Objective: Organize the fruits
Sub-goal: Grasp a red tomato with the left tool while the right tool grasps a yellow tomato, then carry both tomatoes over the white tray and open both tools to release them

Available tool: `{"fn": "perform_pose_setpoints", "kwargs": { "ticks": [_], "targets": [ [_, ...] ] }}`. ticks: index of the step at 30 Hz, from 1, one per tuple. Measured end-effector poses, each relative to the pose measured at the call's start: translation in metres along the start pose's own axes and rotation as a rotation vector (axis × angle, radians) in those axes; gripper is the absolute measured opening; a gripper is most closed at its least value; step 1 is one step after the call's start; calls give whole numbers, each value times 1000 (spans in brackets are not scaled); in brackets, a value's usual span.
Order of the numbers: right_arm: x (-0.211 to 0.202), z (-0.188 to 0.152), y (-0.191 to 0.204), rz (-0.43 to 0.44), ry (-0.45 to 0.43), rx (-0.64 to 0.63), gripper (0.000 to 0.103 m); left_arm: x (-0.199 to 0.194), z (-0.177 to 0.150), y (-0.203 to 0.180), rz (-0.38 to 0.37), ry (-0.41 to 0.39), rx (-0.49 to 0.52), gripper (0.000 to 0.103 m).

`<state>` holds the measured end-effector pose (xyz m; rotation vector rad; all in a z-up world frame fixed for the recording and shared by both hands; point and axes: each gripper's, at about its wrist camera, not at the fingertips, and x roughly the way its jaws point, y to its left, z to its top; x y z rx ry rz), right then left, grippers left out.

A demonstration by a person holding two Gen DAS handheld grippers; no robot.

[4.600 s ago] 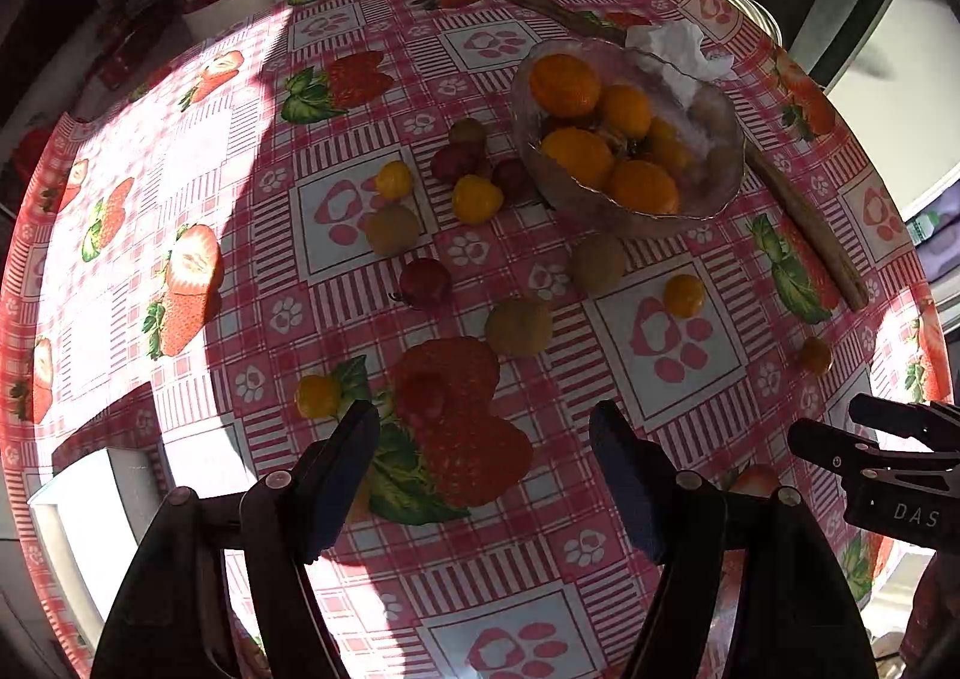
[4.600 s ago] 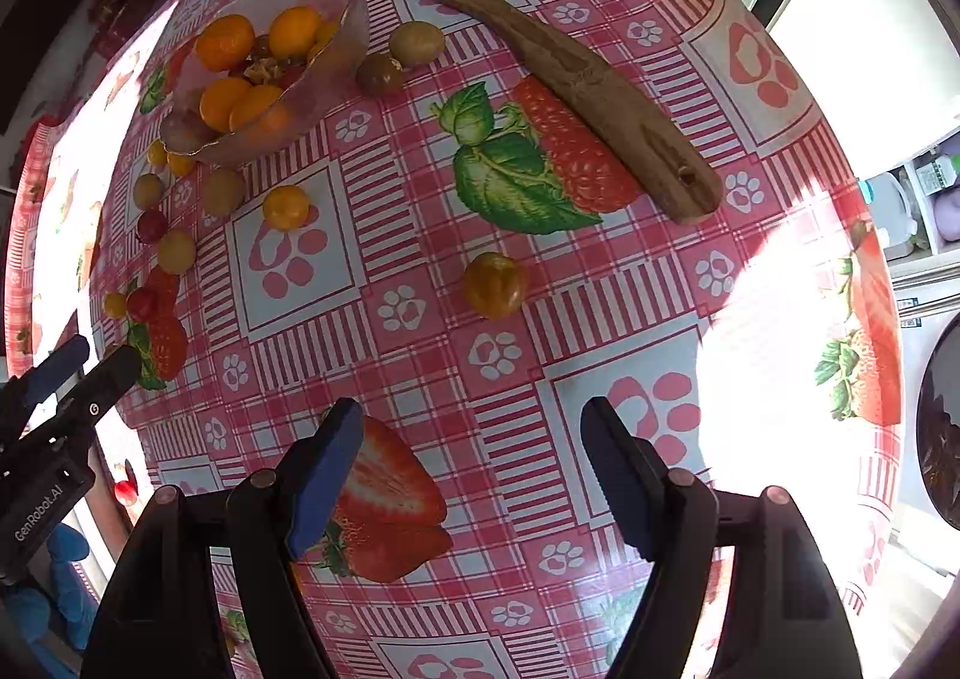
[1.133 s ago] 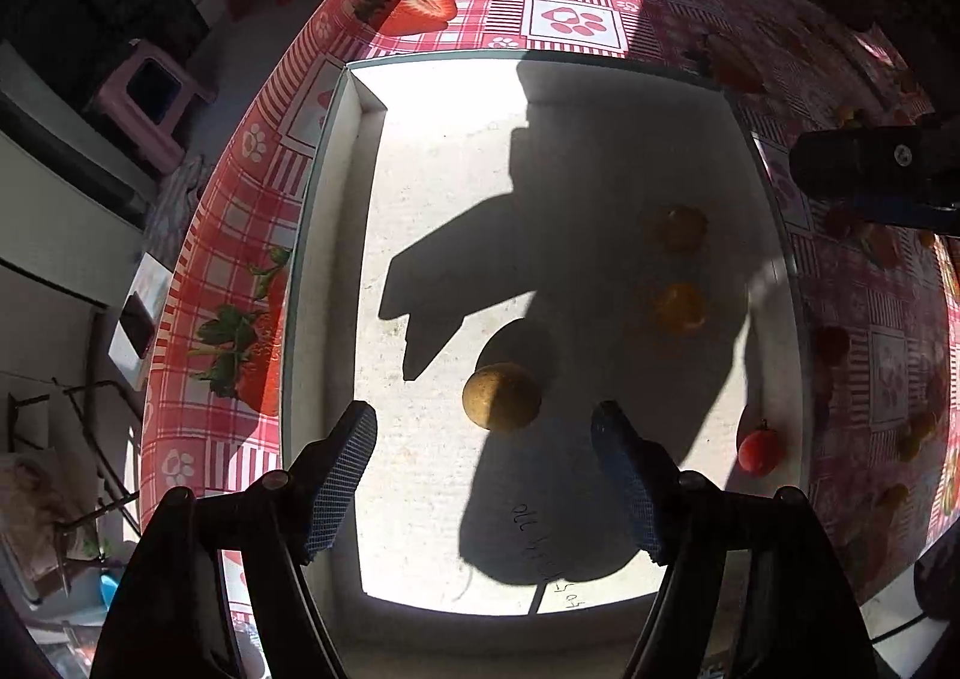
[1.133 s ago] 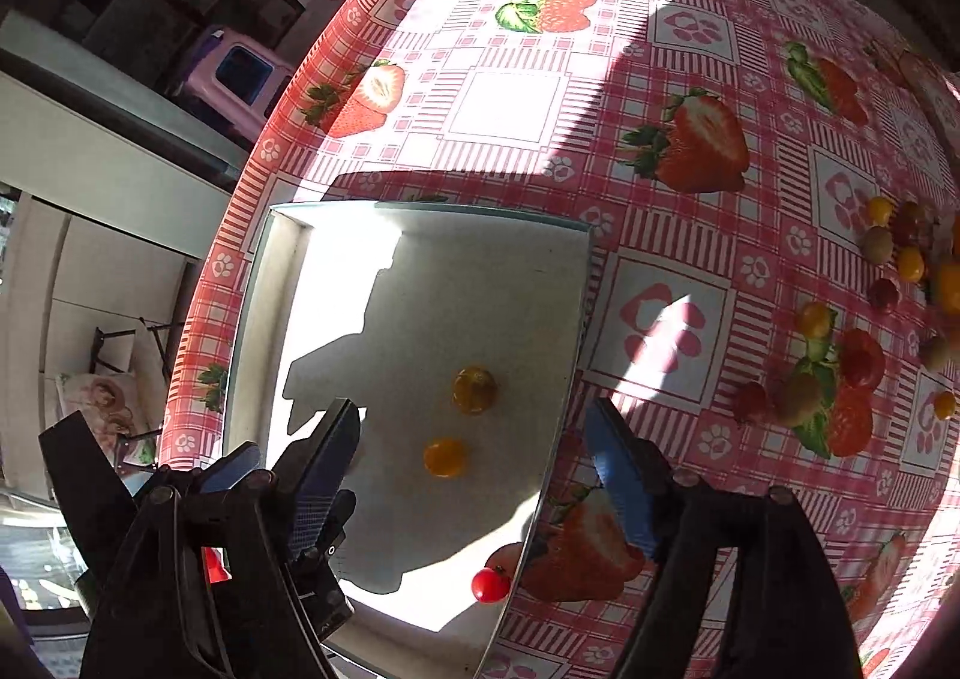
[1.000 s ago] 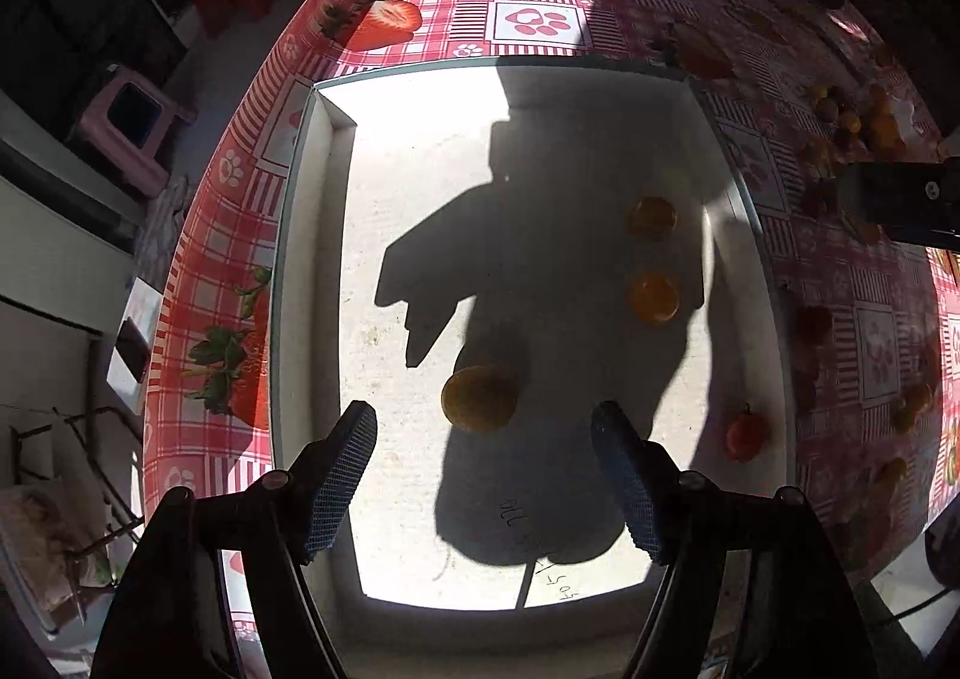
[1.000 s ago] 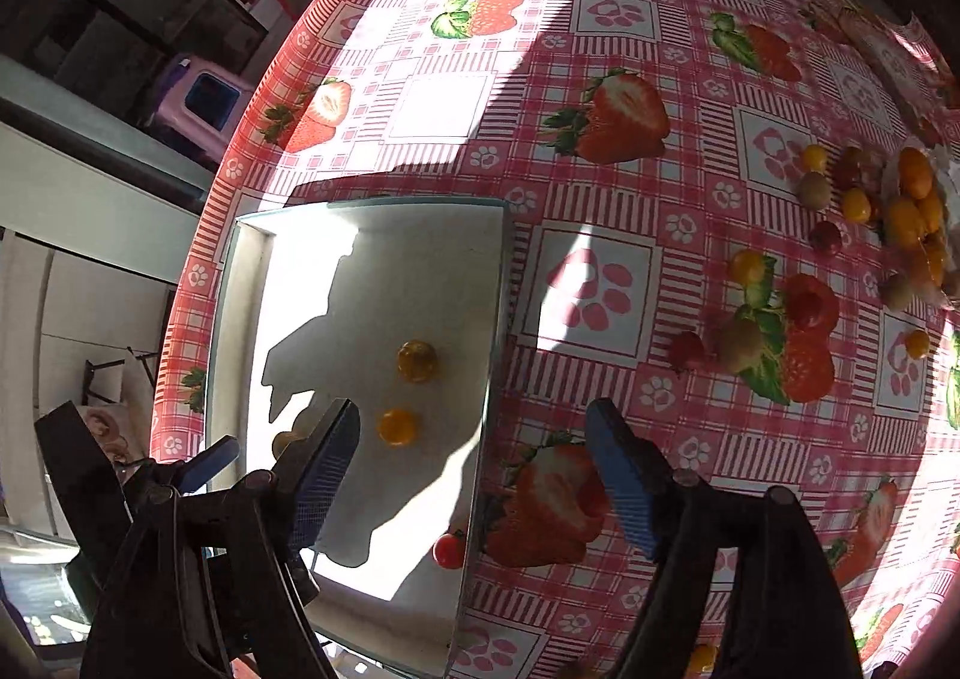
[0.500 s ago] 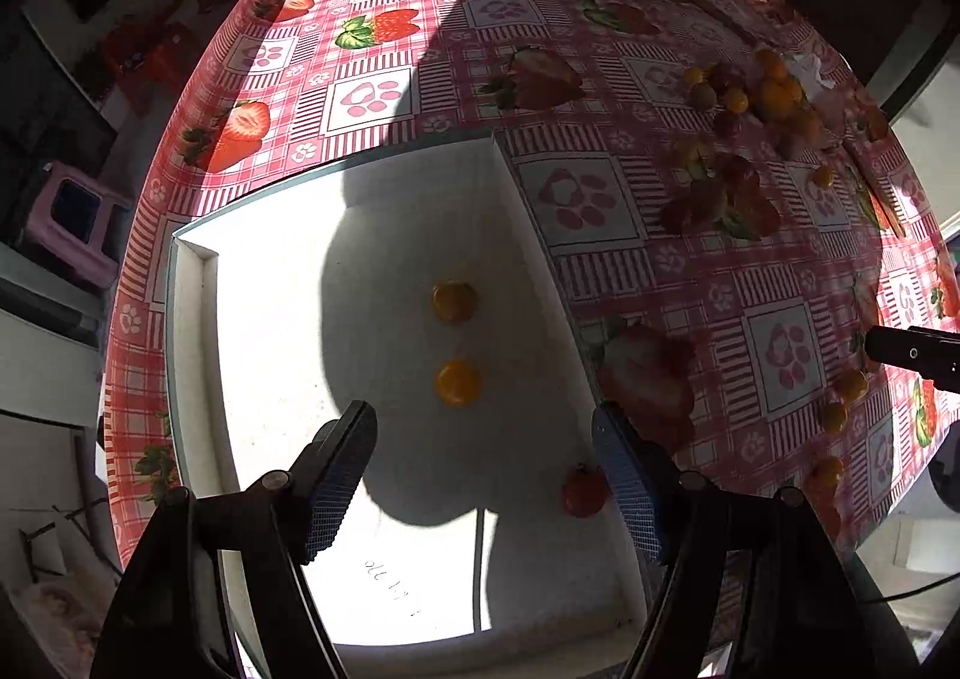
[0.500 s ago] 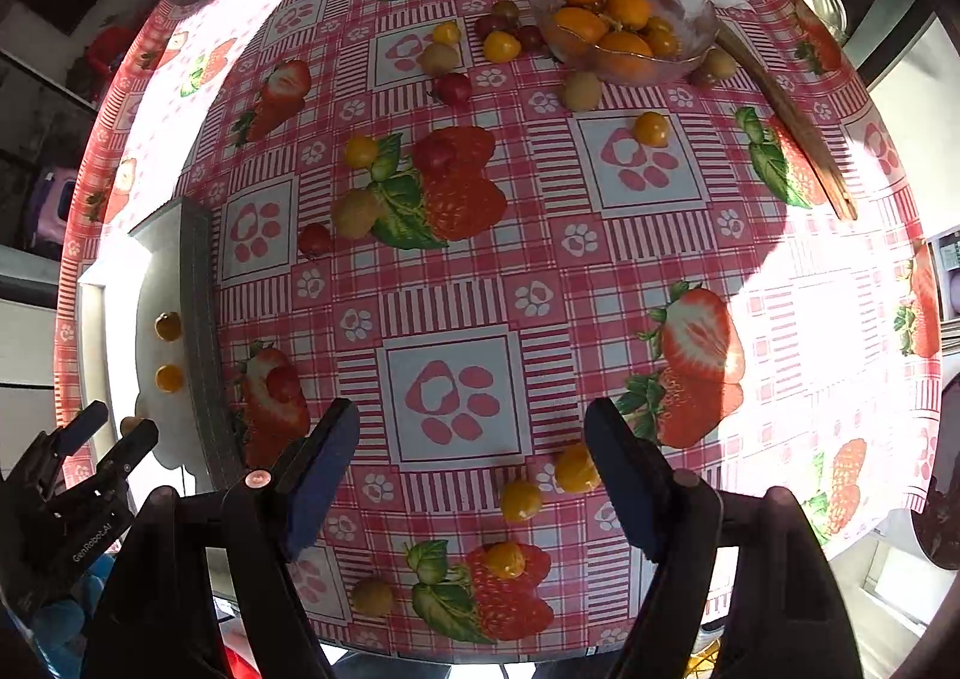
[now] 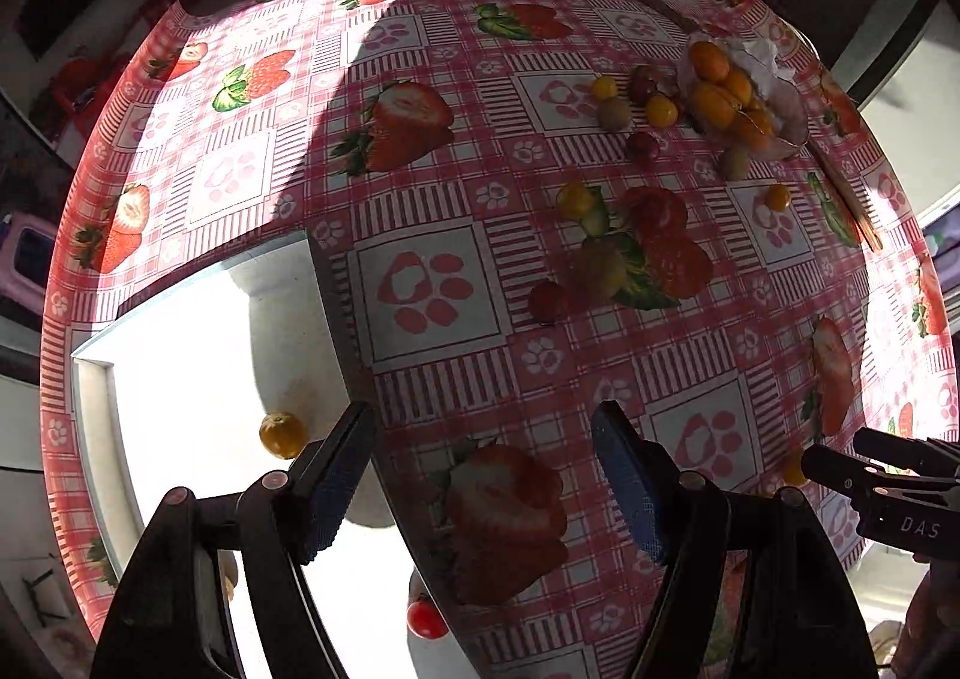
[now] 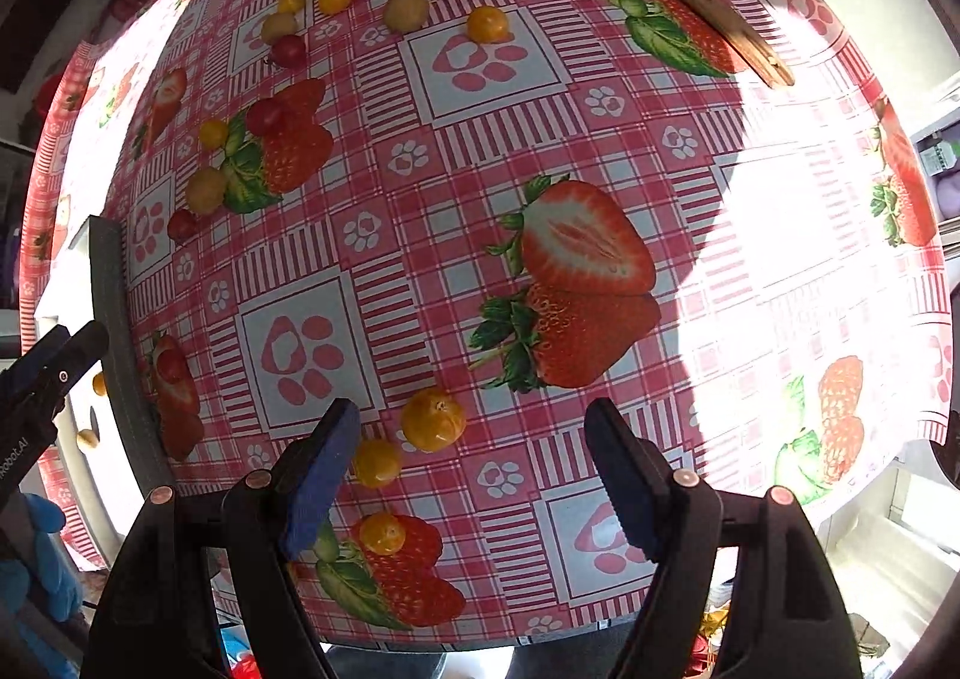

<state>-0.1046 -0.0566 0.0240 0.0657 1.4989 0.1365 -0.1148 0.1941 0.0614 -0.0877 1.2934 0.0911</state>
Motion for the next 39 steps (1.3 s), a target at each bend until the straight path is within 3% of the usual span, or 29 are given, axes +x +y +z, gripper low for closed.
{"fn": "perform_pose_setpoints", "kwargs": {
  "ticks": [6,14,18,20,23,25,29,39],
  "targets": [
    [18,-4,-4,45,44,42,64,26,15,-5,14,24,-4,75],
    [22,-12,-5,31,42,63,60,50,29,-22,19,40,52,75],
    [24,-14,4,-6,44,29,40,54,30,-27,6,38,51,75],
    [24,-17,4,8,46,24,26,53,31,-30,-11,27,50,66],
    [24,-20,2,50,39,47,26,50,32,-38,-32,12,81,44],
    [21,-22,-4,69,29,60,26,48,34,-43,-47,13,100,23],
    [12,-22,-13,93,1,70,27,44,34,-36,-122,36,52,21],
    [-10,-18,-20,114,-32,73,27,24,14,-25,-158,30,39,21]
  ]
}}
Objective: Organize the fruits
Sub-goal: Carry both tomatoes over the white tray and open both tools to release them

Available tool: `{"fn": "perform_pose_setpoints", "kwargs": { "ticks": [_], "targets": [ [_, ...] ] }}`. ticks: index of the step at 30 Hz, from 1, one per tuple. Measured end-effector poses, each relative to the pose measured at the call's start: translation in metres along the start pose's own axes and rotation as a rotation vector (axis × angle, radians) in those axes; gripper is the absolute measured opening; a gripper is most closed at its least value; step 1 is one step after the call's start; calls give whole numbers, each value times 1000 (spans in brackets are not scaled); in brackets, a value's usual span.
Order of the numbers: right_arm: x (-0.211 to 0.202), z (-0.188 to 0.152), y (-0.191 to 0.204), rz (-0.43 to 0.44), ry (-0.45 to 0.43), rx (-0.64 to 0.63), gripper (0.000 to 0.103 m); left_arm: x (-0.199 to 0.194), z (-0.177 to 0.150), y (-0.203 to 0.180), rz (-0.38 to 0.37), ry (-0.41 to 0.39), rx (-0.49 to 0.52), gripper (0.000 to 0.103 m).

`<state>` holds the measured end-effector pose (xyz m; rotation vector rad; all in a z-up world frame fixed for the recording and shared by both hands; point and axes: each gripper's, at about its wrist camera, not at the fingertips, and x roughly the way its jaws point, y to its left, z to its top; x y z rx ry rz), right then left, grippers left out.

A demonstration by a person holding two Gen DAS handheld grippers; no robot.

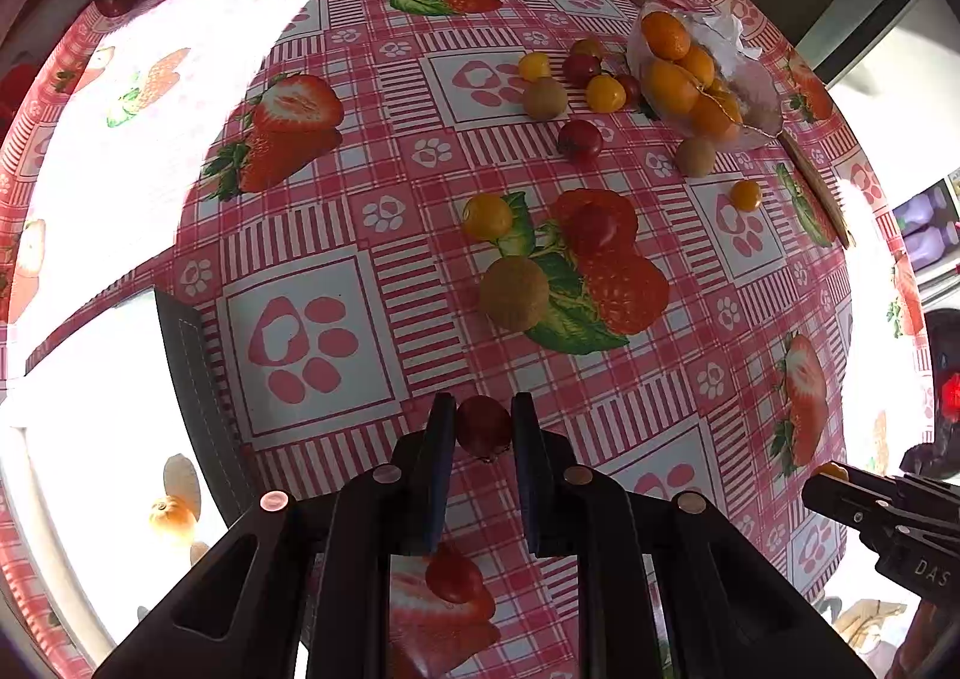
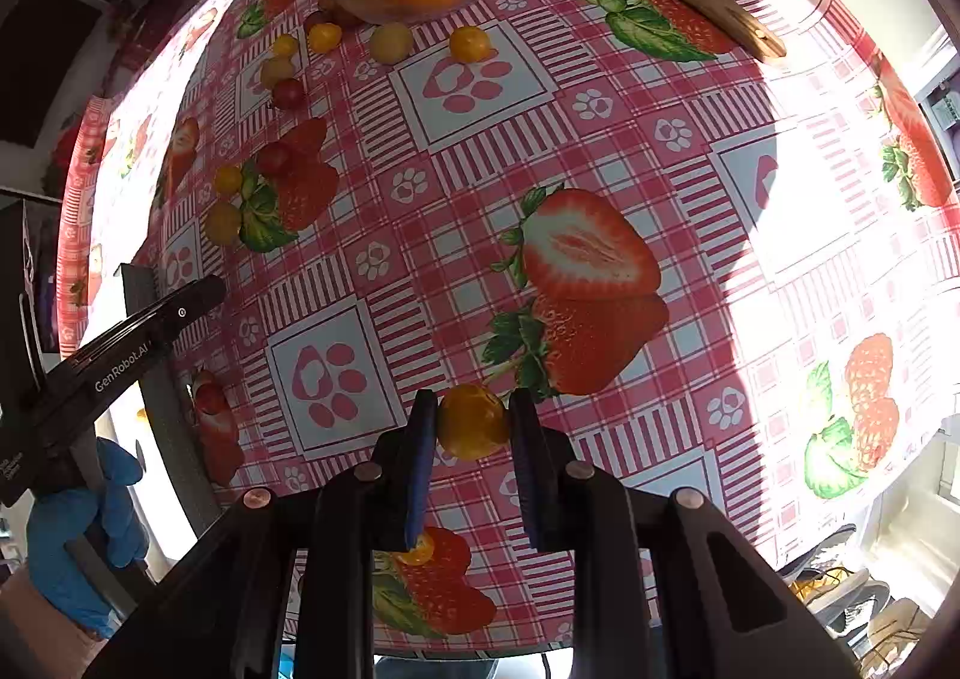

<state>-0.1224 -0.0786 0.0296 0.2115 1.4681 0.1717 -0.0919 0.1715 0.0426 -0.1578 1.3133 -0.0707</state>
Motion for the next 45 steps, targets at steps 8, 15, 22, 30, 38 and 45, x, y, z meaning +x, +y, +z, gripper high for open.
{"fn": "perform_pose_setpoints", "kwargs": {
  "ticks": [8,15,22,30,38,45],
  "targets": [
    [-9,2,18,1,-14,-39,27,-38,-18,9,-21,-55,-24,21],
    [-12,2,54,14,-20,-108,26,-65,-49,38,1,-77,-95,21],
    [-9,-4,108,45,-8,-230,27,-83,-87,78,49,-79,-184,21],
    [1,-23,174,85,29,-391,27,-96,-133,112,96,-75,-304,20],
    [27,-60,228,111,118,-554,26,-90,-174,138,154,-36,-395,20],
    [56,-87,259,111,211,-638,26,-76,-189,153,180,8,-437,20]
  ]
}}
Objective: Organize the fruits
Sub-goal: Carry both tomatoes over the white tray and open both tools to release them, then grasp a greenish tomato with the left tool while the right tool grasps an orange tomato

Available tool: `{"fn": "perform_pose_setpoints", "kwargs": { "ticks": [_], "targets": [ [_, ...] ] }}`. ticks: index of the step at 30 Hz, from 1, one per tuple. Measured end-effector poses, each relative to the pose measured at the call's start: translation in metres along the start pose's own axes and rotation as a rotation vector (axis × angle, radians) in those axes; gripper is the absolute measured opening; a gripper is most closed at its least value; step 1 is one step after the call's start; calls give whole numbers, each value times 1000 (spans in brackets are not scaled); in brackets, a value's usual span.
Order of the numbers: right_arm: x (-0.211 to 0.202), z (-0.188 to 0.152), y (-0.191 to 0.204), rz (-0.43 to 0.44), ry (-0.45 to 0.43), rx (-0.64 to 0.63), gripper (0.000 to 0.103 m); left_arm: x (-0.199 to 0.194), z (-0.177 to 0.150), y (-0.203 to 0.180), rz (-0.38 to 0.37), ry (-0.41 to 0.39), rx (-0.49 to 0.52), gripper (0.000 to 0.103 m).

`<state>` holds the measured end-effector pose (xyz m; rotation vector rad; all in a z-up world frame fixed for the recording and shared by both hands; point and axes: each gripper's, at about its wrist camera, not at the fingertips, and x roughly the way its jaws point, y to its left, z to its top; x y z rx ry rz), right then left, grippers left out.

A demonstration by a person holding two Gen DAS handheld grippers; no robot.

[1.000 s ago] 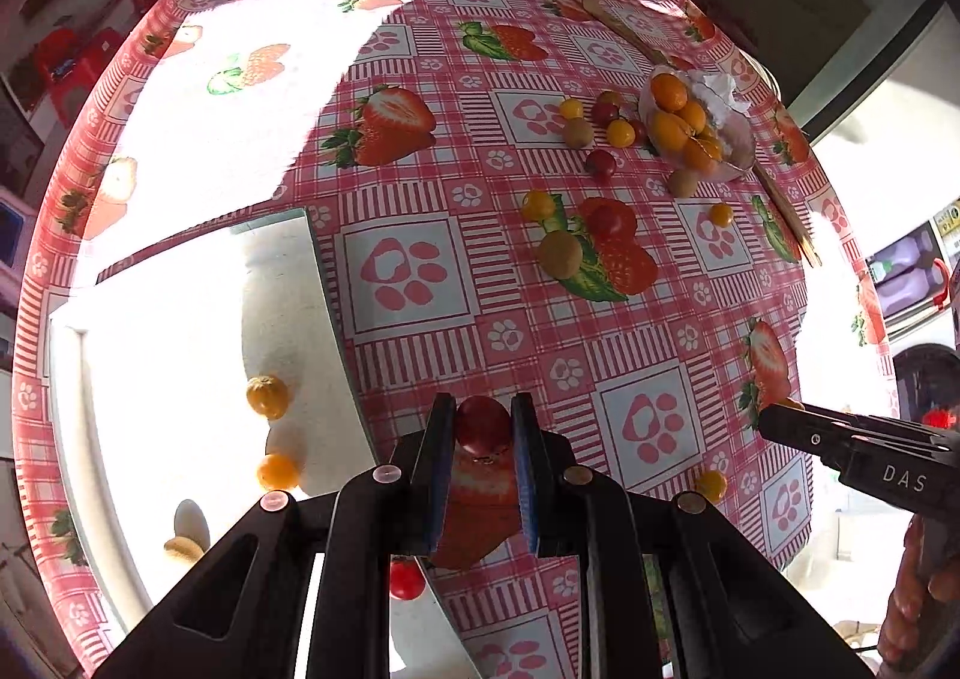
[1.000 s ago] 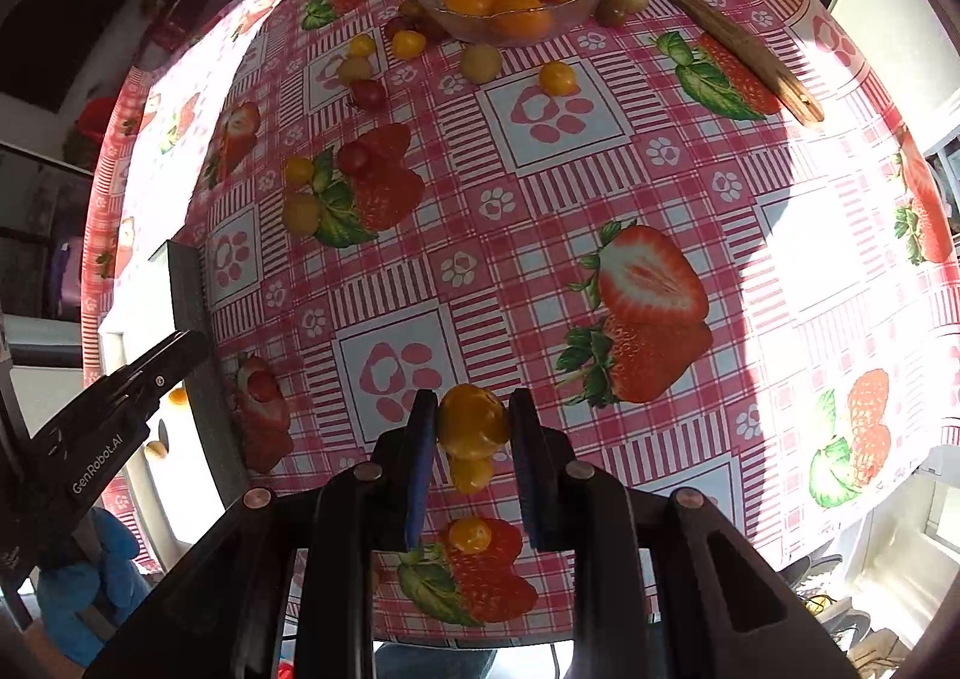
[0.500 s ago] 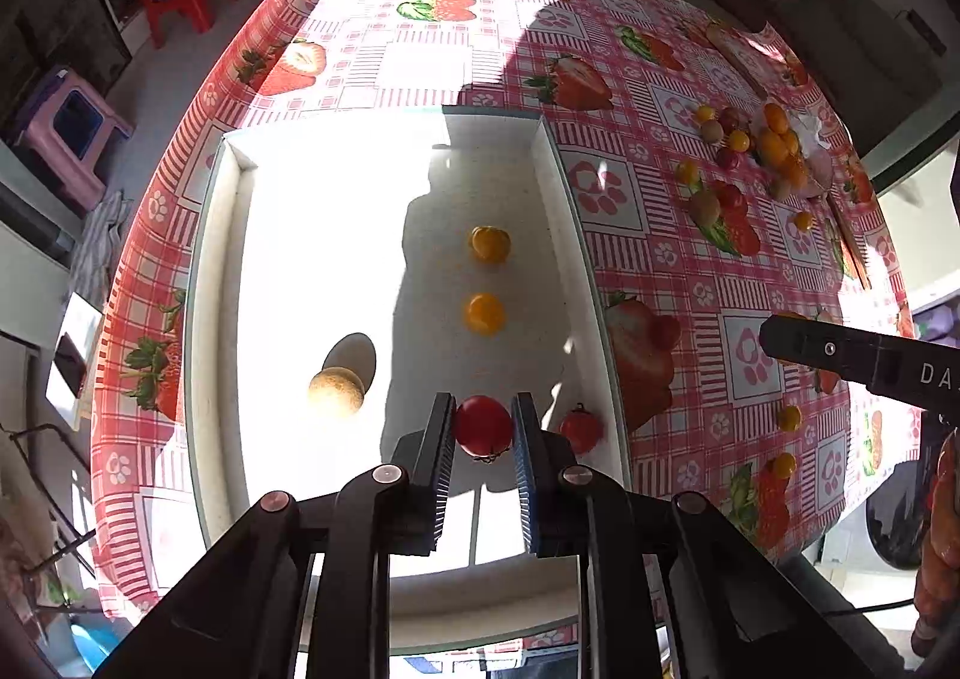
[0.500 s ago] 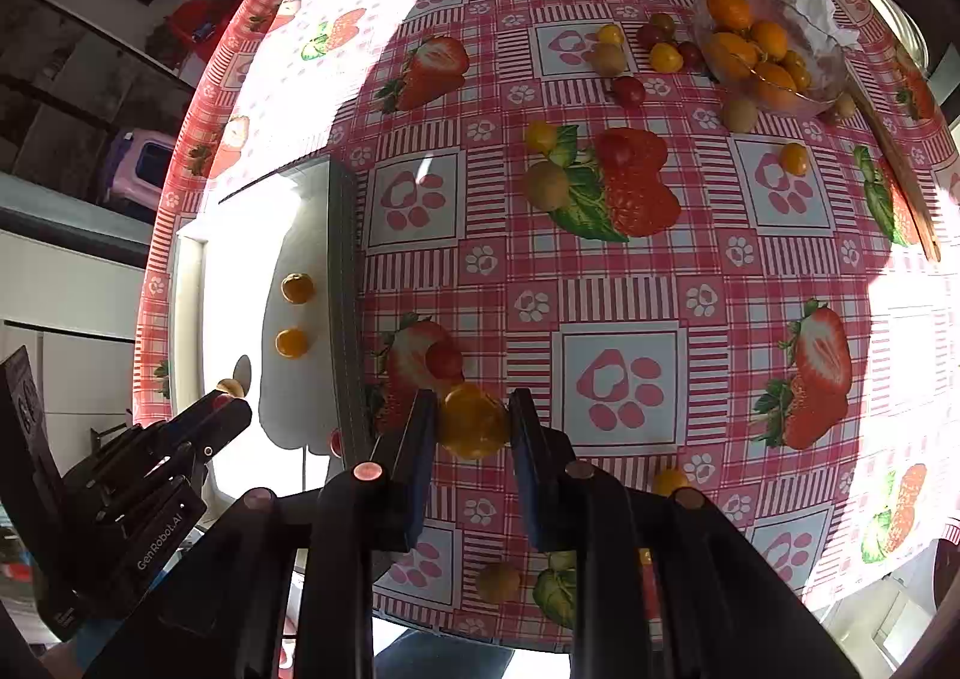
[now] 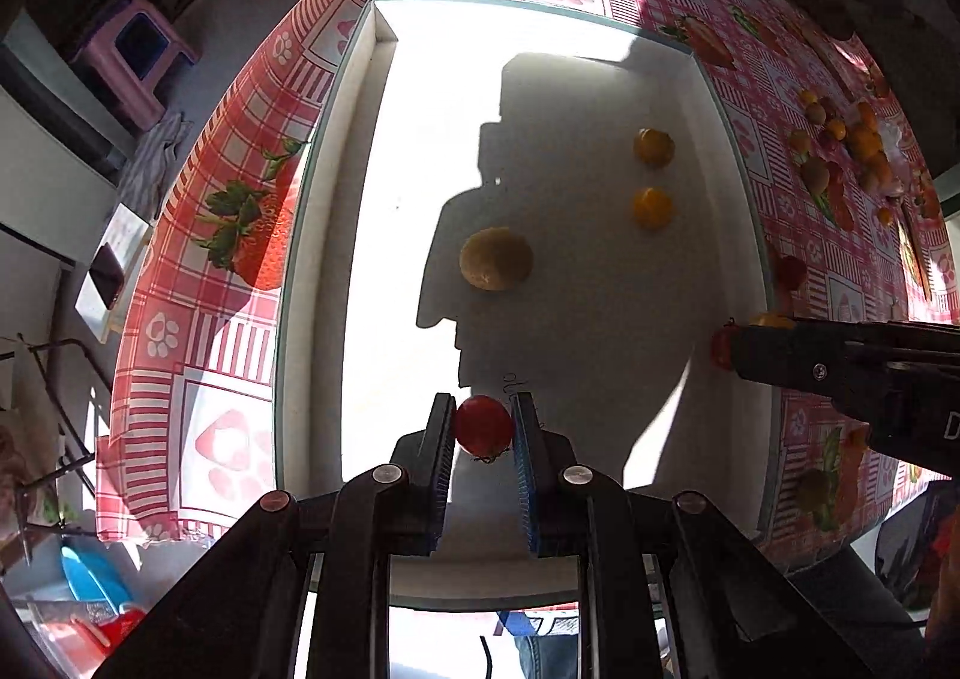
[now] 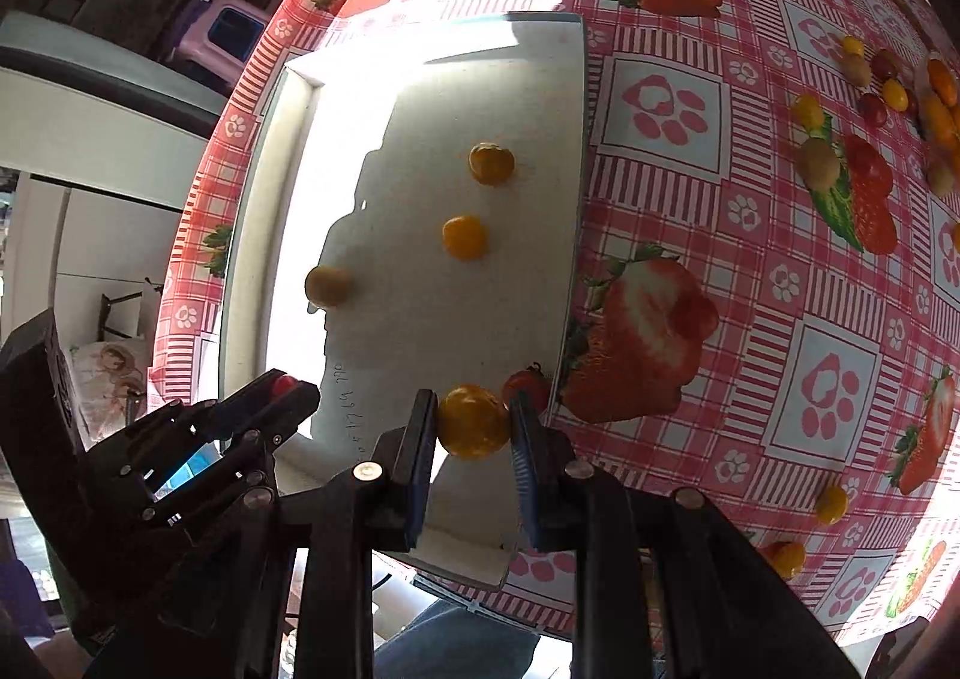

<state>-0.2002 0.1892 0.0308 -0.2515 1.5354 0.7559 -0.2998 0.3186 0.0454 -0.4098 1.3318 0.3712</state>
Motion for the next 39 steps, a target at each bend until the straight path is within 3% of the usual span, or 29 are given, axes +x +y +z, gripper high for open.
{"fn": "perform_pose_setpoints", "kwargs": {
  "ticks": [14,17,18,19,20,21,31,39],
  "targets": [
    [50,35,25,-89,62,-93,28,14,-1,-8,37,17,48,21],
    [55,36,26,-91,70,-95,28,16,-2,-12,34,21,59,26],
    [56,37,26,-83,70,-95,32,16,-2,-11,36,22,61,43],
    [56,37,27,-74,72,-98,43,15,-3,-11,48,19,63,67],
    [55,37,28,-79,70,-100,53,13,-2,-14,67,-3,64,71],
    [54,38,29,-79,63,-102,69,11,-2,-15,74,-17,68,71],
    [-4,41,4,-30,-58,-32,77,-1,11,-25,77,0,124,71],
    [-44,21,-70,-63,-126,142,77,-20,41,-62,30,-29,207,71]
  ]
}}
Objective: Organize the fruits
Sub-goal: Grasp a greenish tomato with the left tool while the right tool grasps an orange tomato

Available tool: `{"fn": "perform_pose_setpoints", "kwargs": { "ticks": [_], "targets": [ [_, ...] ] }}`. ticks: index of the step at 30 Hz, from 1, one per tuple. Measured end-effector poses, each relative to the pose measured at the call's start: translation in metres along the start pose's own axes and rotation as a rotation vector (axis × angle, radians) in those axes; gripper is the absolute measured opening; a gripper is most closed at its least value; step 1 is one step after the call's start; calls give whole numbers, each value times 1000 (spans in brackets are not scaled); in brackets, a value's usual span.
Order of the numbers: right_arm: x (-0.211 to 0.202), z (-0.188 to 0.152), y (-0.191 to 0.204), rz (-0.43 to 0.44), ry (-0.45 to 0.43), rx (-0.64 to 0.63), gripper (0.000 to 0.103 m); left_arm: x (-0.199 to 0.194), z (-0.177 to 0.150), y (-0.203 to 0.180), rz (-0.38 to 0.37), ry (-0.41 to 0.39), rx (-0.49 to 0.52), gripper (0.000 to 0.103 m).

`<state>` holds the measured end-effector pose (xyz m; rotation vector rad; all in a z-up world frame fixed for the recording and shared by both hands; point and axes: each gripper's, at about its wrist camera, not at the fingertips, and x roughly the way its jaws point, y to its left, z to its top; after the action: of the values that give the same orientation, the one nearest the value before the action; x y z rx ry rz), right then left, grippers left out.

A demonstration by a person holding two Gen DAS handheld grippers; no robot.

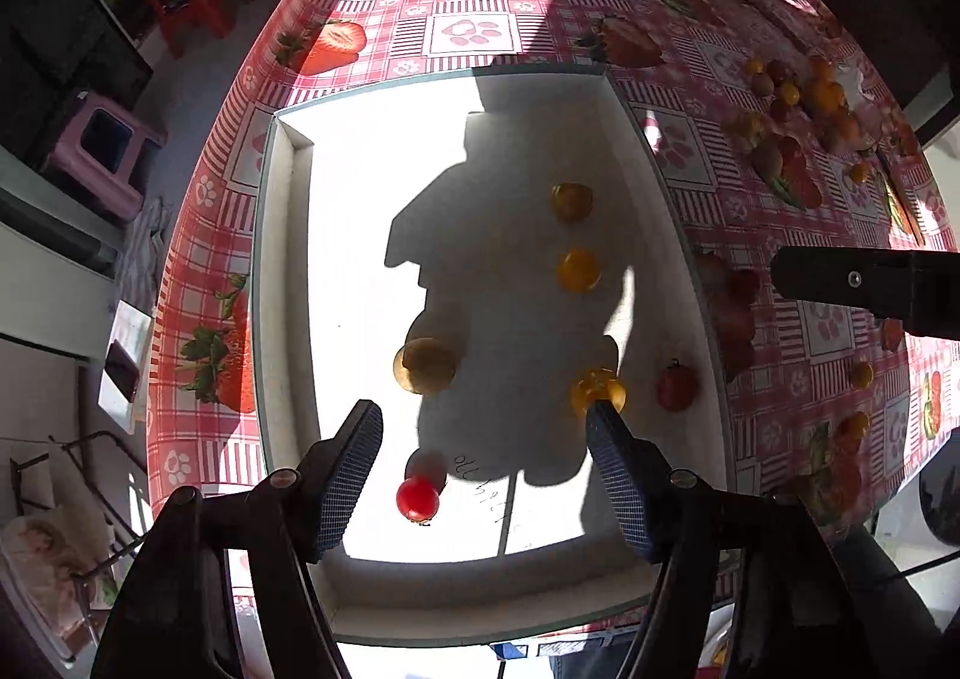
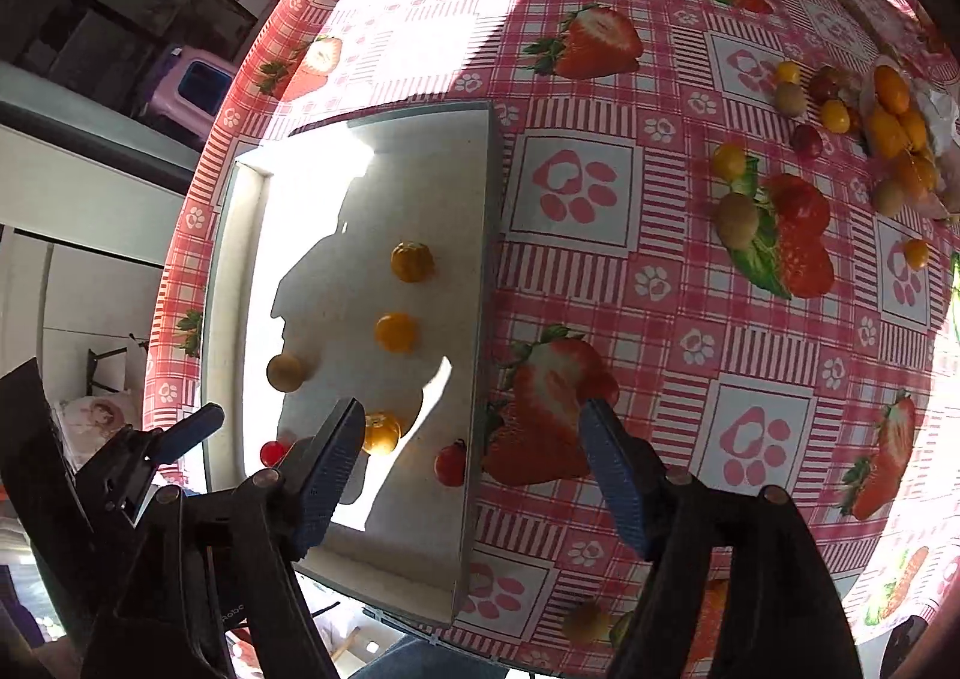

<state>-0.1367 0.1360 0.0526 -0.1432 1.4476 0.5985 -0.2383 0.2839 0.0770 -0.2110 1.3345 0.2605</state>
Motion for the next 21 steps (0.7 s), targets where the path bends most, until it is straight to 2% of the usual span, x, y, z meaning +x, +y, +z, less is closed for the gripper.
{"fn": "perform_pose_setpoints", "kwargs": {
  "ticks": [12,16,21],
  "targets": [
    [-39,-26,-155,-157,-44,318,77,-13,61,-98,-152,-26,135,71],
    [-43,-22,-182,-173,-53,351,77,-4,79,-128,-166,-23,144,71],
    [-41,-7,-205,-175,-68,353,77,23,99,-153,-149,6,139,71]
  ]
}}
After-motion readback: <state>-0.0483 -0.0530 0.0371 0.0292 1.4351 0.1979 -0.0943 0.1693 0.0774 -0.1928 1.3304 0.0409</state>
